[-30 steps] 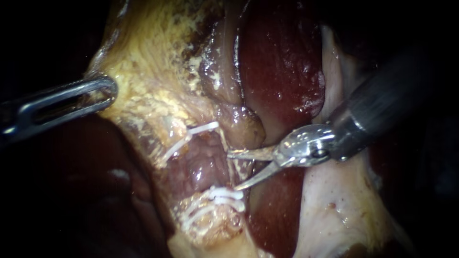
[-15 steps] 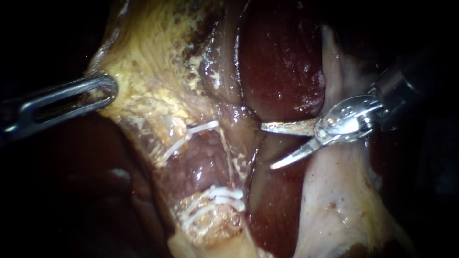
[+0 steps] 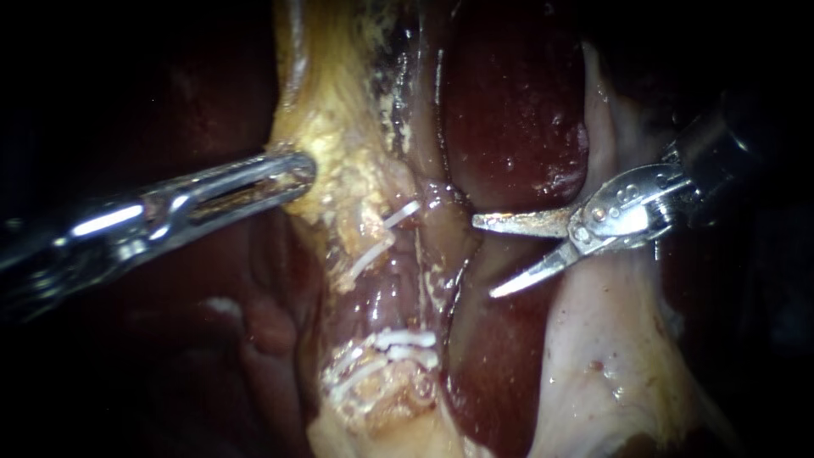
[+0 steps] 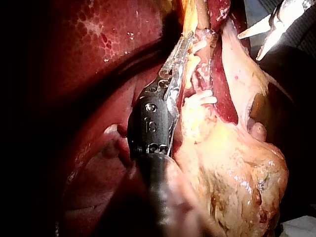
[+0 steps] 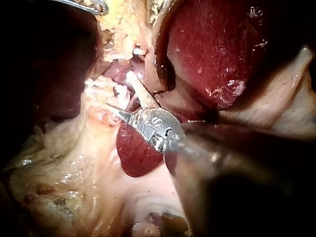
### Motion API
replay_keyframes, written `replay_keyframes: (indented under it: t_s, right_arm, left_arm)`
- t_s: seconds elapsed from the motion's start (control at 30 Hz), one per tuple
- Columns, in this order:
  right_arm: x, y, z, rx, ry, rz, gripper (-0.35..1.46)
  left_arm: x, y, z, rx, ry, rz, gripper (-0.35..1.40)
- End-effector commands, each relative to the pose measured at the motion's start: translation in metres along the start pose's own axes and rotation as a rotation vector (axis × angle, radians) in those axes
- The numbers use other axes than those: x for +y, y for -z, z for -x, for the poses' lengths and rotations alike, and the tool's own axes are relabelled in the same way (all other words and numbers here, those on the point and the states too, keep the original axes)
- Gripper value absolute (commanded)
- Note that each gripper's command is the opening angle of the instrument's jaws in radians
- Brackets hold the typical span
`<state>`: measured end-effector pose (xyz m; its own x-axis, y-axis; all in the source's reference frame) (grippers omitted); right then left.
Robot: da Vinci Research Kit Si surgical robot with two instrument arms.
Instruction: Go back from the cut right tube
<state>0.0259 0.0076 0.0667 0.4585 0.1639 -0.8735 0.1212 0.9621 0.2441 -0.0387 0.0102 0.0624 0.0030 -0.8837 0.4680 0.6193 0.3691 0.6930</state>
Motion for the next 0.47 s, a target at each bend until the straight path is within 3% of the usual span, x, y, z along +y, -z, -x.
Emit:
replay_keyframes:
  t_s: [0.03, 0.13, 0.47]
  right_arm:
    - [0.0000, 0.0000, -0.0001, 0.000, 0.000, 0.000, 1.43]
    - [0.0000, 0.0000, -0.0001, -0.001, 0.006, 0.000, 1.43]
    - [-0.0001, 0.0001, -0.0003, 0.000, 0.005, -0.001, 1.43]
  left_arm:
    - [0.0000, -0.0005, -0.0001, 0.002, 0.000, -0.002, -0.35]
    - [0.0001, -0.0012, -0.0001, 0.006, -0.002, -0.006, -0.35]
    - [0.0002, -0.0010, -0.0001, 0.007, -0.002, -0.007, -0.35]
